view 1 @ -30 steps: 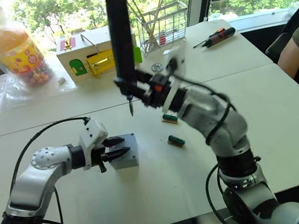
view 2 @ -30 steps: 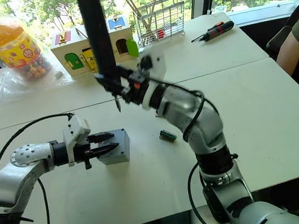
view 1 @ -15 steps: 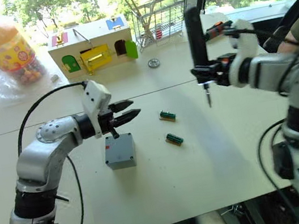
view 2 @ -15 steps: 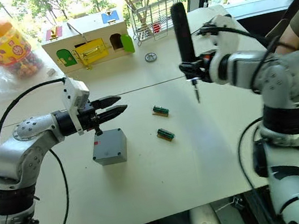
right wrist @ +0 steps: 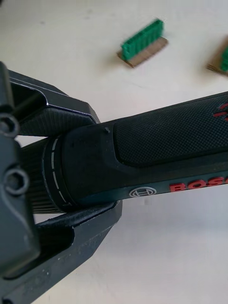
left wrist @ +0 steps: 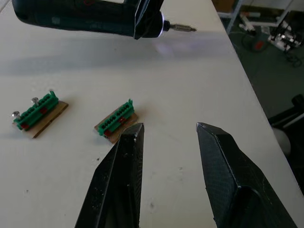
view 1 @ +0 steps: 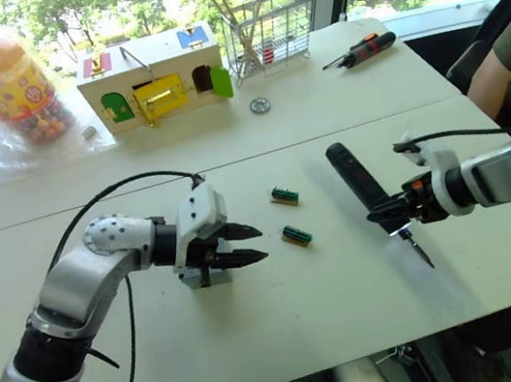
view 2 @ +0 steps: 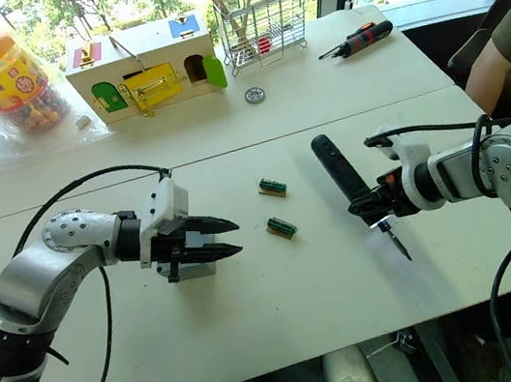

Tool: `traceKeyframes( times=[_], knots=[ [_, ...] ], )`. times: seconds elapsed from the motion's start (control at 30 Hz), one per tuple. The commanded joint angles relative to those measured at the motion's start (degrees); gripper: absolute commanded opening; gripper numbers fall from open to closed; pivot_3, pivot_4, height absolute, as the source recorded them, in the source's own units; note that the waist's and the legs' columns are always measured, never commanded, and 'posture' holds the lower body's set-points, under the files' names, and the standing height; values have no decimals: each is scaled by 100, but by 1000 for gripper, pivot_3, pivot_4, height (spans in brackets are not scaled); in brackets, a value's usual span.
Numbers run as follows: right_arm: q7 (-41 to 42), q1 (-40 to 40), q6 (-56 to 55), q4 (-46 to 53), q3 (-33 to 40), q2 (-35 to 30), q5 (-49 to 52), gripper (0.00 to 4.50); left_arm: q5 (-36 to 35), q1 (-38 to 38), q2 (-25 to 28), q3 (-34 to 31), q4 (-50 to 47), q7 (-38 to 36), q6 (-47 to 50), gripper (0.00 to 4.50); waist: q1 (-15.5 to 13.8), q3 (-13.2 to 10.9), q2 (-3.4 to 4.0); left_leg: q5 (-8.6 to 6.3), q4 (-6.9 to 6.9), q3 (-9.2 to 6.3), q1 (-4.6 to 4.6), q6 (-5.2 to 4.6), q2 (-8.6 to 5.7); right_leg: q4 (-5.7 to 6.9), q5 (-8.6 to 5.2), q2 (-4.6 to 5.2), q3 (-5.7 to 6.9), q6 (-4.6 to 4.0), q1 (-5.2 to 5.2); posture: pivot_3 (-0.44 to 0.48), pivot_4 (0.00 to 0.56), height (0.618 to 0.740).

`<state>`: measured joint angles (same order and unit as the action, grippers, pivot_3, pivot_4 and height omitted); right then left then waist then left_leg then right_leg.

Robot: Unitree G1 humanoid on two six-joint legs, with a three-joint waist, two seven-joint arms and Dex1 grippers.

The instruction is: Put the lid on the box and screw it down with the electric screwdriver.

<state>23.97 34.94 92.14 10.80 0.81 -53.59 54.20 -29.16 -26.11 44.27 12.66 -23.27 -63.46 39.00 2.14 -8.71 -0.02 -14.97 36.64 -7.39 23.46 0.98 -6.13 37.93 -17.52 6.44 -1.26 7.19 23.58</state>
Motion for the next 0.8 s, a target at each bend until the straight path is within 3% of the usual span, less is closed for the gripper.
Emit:
traceKeyframes(
  times=[0.03, 0.4, 0.43, 0.57, 0.6, 0.8],
  knots=[
    [-201, 142, 36, -212, 144, 140, 176, 1767, 107, 75, 93, 24, -181, -51, -125, 1751, -19, -3, -4, -1, 6, -1, 0, -1, 0, 0, 0, 0, 1, 0, -3, 0, 150, 740],
    [-968, 271, 36, -1025, -40, 475, 86, 1767, 351, 136, 96, 30, -136, -30, -225, 1751, -164, -6, -6, -9, 43, -3, 2, -13, -8, -1, 0, 4, 3, 0, -21, 0, 150, 740],
    [-999, 261, 36, -1039, -51, 474, 89, 2799, 361, 133, 98, 23, -126, -33, -233, 1802, -161, -6, -6, -9, 43, -3, 2, -13, -7, 0, 0, 3, 4, 0, -21, 0, 150, 740],
    [-1077, 274, 36, -1028, -104, 455, 131, 4278, 406, 103, 149, -54, -36, -81, -266, 1802, -163, -5, -7, -9, 49, -6, 1, -14, -7, -1, 0, 3, 9, 1, -28, 0, 150, 740],
    [-1096, 283, 36, -1007, -99, 463, 89, 4461, 410, 92, 175, -88, 6, -106, -281, 1802, -164, -5, -7, -9, 50, -6, 1, -14, -7, -1, 0, 3, 10, 1, -30, 0, 150, 740],
    [-960, 538, 35, -740, 225, 553, -142, 4461, 259, 12, 443, -549, 424, -202, -247, 1802, -153, -5, -7, -10, 51, -8, 0, -16, -7, -1, 0, 3, 12, 1, -30, 0, 150, 740]
  ],
)
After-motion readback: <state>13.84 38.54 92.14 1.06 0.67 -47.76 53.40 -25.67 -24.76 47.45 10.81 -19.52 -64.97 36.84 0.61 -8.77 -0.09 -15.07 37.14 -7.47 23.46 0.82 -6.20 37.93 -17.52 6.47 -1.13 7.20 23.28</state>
